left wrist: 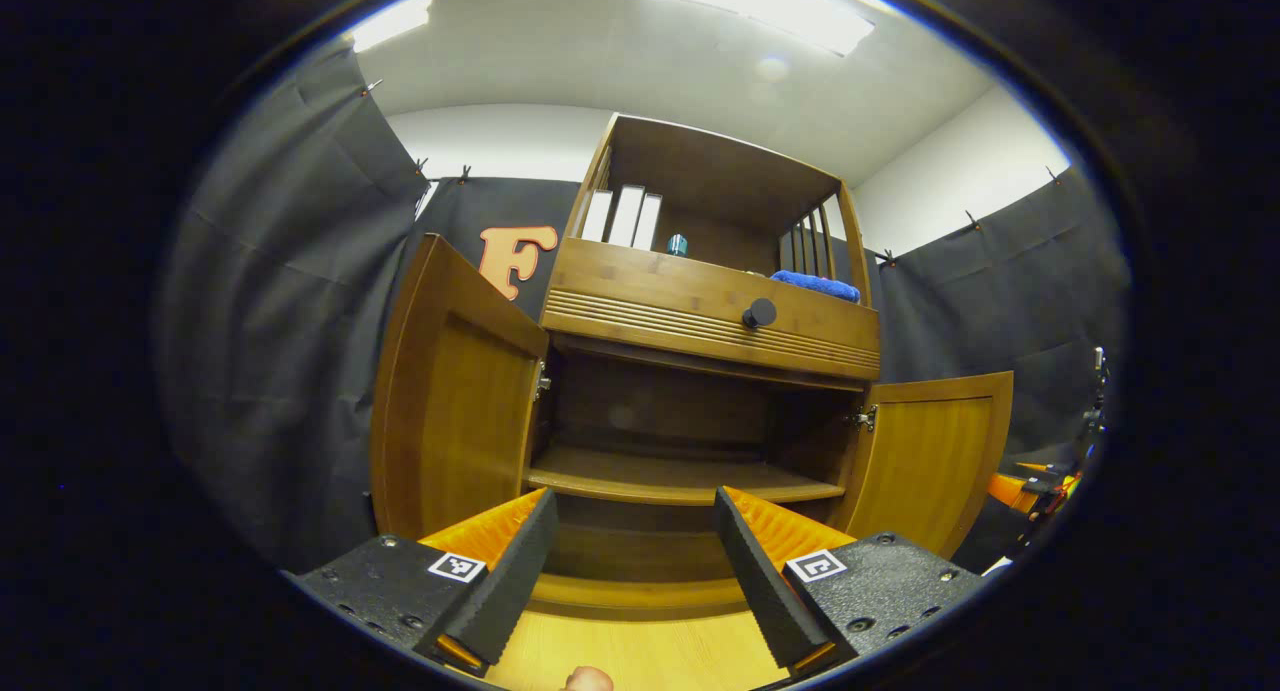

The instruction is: Open the right door of the double-door shoe cabinet with the right hand, and open the left door with the left hand.

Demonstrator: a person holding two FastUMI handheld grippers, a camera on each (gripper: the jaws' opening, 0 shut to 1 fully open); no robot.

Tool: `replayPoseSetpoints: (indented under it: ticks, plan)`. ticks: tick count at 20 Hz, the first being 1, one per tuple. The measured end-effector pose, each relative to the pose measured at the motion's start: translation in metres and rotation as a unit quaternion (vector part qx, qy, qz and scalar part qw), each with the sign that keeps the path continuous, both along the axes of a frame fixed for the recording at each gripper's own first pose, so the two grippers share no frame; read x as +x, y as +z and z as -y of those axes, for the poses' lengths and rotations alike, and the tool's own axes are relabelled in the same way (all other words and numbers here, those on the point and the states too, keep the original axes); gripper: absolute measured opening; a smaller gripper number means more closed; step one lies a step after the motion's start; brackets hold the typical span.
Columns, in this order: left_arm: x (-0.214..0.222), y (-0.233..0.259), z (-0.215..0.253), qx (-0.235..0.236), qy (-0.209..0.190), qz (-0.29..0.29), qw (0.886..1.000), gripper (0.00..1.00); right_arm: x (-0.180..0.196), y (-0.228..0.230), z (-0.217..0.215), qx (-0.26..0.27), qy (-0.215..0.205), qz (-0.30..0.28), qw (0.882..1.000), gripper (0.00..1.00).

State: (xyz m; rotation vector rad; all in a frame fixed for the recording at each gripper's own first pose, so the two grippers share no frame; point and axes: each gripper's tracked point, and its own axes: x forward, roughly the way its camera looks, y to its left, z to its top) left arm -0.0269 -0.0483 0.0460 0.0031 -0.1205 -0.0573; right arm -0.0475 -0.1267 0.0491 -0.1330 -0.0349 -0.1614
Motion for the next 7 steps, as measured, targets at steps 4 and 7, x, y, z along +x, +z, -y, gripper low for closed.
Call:
replayPoseSetpoints:
  ticks: [4,7]
  plan:
    - [0.006,-0.0048,0.006,0.007,-0.003,-0.006,1.0,0.94,0.0041,-0.0012,0.0063,0.009,0.002,-0.001,1.0,0.82]
    - [0.0118,-0.0092,0.0095,0.005,-0.006,-0.014,1.0,0.92,0.006,-0.0014,0.0105,0.013,0.001,-0.001,1.0,0.82]
